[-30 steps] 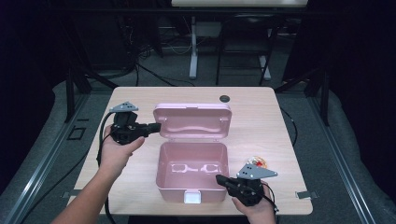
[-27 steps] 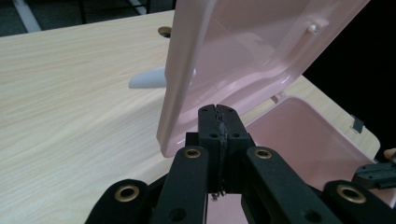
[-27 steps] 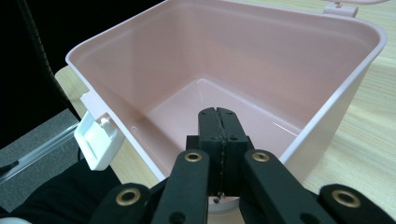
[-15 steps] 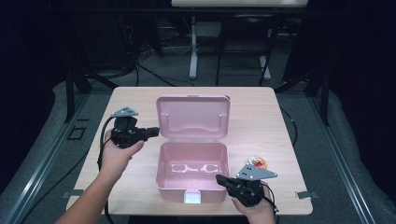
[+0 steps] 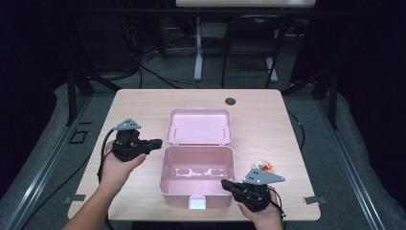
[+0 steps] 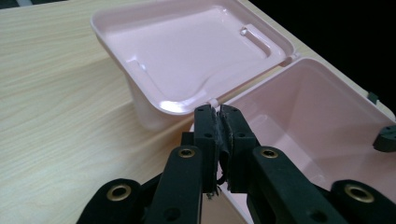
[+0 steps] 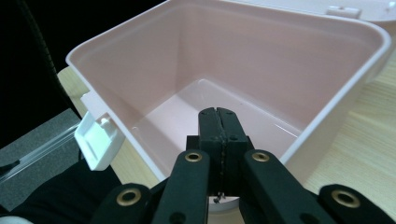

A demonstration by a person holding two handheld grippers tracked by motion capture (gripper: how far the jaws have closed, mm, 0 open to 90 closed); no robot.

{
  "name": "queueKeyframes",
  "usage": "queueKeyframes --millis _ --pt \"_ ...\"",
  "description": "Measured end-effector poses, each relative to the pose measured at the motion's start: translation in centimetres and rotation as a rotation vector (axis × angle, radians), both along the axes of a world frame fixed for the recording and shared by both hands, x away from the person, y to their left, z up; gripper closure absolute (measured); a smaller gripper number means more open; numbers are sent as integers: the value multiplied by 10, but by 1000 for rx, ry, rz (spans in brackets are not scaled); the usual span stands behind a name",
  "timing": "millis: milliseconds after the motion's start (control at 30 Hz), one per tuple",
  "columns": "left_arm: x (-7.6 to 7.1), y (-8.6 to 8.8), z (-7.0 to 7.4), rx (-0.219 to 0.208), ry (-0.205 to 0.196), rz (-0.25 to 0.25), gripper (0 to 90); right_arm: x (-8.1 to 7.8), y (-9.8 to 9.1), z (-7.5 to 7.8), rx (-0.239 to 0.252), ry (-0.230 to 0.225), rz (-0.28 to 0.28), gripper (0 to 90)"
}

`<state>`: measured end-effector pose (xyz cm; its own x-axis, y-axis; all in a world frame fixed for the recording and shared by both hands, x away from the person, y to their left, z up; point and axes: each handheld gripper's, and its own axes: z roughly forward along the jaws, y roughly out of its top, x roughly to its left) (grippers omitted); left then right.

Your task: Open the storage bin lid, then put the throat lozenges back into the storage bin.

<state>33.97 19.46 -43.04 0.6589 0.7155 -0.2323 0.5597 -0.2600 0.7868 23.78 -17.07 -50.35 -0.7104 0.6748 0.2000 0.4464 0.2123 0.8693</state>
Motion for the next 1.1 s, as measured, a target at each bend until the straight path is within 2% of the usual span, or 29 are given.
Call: queueKeyframes --millis 100,367,467,567,633,800,933,1000,1100 --pt "-3 2 -5 -20 10 2 847 0 0 0 2 -1 -7 900" --pt "-9 7 -17 -6 23 -14 796 0 0 0 6 5 -9 900" --pt "-11 9 -17 -19 15 -14 767 1 1 1 14 9 2 844" --pt "-14 9 -16 -16 9 -34 710 -1 5 4 -17 -1 10 822" --pt "-15 8 -17 -25 14 -43 679 -1 5 6 -19 -3 12 803" --pt "-20 7 -21 -11 9 -46 614 0 4 16 -14 -3 16 759" --pt "-21 6 -21 -7 9 -50 560 0 1 27 -17 -21 5 685" --pt "-21 5 -20 -10 8 -50 536 1 0 32 -24 -23 8 680" --pt "-21 4 -17 9 -9 -52 534 6 -5 39 -37 -20 -1 672"
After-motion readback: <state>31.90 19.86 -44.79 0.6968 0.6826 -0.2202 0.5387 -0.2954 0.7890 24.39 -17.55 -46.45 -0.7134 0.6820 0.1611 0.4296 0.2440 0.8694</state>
